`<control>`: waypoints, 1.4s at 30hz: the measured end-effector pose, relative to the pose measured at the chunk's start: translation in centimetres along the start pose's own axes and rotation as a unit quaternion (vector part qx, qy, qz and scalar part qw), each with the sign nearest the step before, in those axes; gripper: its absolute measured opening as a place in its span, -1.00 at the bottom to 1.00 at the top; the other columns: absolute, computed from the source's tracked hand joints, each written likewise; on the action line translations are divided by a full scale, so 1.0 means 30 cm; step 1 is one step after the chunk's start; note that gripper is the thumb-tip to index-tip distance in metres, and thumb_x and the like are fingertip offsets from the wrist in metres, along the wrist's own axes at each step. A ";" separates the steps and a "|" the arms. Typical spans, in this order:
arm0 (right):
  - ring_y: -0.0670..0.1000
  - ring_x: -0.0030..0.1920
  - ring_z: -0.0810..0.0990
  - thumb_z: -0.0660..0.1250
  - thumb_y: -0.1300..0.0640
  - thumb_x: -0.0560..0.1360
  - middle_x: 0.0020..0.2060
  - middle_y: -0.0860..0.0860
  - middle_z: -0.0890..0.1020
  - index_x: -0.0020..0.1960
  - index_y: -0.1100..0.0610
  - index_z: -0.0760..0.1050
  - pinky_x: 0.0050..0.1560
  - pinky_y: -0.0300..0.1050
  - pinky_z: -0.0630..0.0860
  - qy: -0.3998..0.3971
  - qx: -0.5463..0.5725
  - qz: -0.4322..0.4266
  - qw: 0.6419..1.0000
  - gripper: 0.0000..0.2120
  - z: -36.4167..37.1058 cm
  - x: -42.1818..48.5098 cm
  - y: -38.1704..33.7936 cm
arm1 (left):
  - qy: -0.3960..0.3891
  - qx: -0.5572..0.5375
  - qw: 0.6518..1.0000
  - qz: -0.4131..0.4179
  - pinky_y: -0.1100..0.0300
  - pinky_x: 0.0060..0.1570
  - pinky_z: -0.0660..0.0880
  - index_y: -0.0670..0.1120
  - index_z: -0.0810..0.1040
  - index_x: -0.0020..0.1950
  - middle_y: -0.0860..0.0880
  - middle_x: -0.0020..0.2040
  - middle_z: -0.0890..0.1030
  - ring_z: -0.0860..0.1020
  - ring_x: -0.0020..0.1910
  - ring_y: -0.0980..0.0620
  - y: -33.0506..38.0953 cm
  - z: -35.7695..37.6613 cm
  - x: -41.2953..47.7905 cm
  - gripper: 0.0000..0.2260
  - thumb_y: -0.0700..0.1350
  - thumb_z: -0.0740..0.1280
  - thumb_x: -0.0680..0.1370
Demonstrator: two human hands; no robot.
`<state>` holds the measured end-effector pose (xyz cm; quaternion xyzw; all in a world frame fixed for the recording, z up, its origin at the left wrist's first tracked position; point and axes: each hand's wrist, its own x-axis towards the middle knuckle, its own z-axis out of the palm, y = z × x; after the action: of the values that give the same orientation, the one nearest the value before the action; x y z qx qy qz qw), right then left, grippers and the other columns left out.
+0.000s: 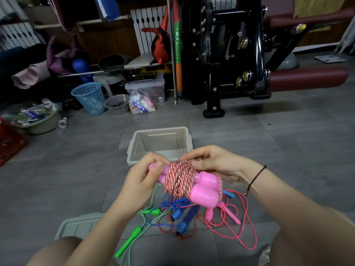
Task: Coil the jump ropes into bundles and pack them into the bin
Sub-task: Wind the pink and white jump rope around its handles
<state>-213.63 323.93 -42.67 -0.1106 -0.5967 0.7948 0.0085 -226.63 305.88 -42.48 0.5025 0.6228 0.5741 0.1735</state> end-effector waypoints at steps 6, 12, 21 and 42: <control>-0.09 -0.35 0.57 0.22 0.40 0.51 -0.28 0.03 0.56 0.03 0.09 0.50 -0.29 -0.27 0.56 0.080 0.097 0.011 0.992 -0.75 0.056 0.037 0.047 | -0.011 0.031 0.999 -0.002 0.41 -0.17 0.40 0.18 0.45 -0.16 -0.02 -0.14 0.44 0.44 -0.22 0.22 -0.026 -0.023 0.026 -0.89 0.08 0.17 0.52; -0.08 -0.18 0.51 0.32 0.35 0.47 -0.19 -0.01 0.53 -0.04 -0.11 0.40 -0.07 -0.24 0.43 0.277 -0.217 -0.150 0.924 -0.65 0.107 0.071 0.096 | 0.200 -0.002 0.966 -0.163 -0.07 -0.10 0.45 0.18 0.50 -0.20 -0.07 -0.11 0.53 0.46 -0.22 0.02 -0.108 0.048 0.057 -0.95 0.05 0.25 0.41; -0.05 -0.23 0.58 0.35 0.33 0.45 -0.21 -0.05 0.52 -0.05 -0.23 0.36 -0.09 -0.04 0.58 0.317 -0.252 -0.201 0.892 -0.55 0.175 0.101 0.110 | 0.298 -0.288 0.872 -0.259 0.21 -0.25 0.54 -0.08 0.53 -0.07 -0.06 -0.16 0.58 0.55 -0.24 0.03 -0.087 0.106 0.117 -0.84 -0.33 0.28 0.53; 0.02 -0.38 0.65 0.40 0.27 0.26 -0.33 0.00 0.65 0.08 -0.03 0.52 -0.21 0.00 0.63 0.387 -0.247 -0.068 0.886 -0.58 0.129 0.079 0.084 | 0.055 0.021 0.987 -0.152 0.17 0.09 0.46 0.05 0.53 0.06 0.01 -0.02 0.63 0.57 -0.02 0.12 -0.116 0.117 0.107 -0.77 -0.25 0.19 0.61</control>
<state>-216.36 319.88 -44.43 -0.3675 -0.7288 0.5133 0.2653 -226.71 310.99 -45.40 0.3734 0.7121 0.5549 0.2135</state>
